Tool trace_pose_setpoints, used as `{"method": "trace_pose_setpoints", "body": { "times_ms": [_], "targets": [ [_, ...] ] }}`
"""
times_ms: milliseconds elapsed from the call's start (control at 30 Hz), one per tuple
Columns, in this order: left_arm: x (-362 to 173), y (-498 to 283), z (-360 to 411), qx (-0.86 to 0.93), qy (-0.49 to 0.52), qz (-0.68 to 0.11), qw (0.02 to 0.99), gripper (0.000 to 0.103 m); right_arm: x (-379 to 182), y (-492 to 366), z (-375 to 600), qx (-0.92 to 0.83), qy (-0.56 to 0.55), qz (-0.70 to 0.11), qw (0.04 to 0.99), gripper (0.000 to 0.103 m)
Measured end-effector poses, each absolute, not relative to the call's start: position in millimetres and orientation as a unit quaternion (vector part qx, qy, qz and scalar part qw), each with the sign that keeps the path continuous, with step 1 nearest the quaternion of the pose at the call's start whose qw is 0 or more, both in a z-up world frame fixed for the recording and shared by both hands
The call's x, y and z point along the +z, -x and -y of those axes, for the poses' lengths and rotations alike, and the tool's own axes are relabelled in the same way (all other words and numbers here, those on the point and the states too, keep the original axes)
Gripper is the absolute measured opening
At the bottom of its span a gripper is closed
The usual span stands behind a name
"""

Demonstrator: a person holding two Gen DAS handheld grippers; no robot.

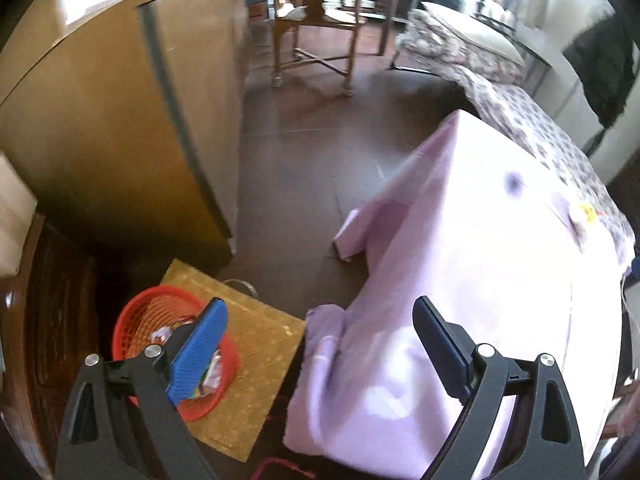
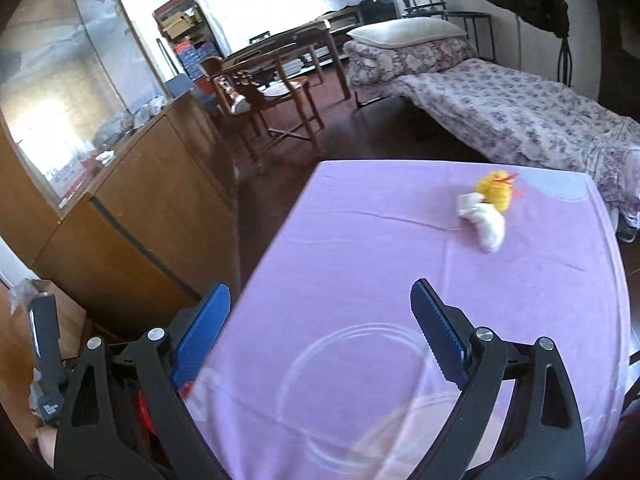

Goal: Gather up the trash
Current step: 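Move both tools back to the table, then grasp the white tissue with the left tool while the right tool grasps the yellow mesh toy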

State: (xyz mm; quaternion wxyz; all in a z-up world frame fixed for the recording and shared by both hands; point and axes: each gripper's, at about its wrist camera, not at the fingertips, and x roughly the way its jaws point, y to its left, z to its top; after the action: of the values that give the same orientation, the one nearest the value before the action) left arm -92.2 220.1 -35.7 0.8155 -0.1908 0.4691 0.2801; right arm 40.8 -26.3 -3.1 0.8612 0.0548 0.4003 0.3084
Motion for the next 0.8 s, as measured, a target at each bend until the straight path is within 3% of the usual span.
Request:
{"method": "trace_pose_setpoints", "body": {
  "times_ms": [800],
  "targets": [
    [-42.0,-69.5,-84.5,0.156,0.14,-0.476,0.854,0.092,-38.7,-119.8,142.3,0.202,-0.121,-0.398,0.887,0.089]
  ]
}}
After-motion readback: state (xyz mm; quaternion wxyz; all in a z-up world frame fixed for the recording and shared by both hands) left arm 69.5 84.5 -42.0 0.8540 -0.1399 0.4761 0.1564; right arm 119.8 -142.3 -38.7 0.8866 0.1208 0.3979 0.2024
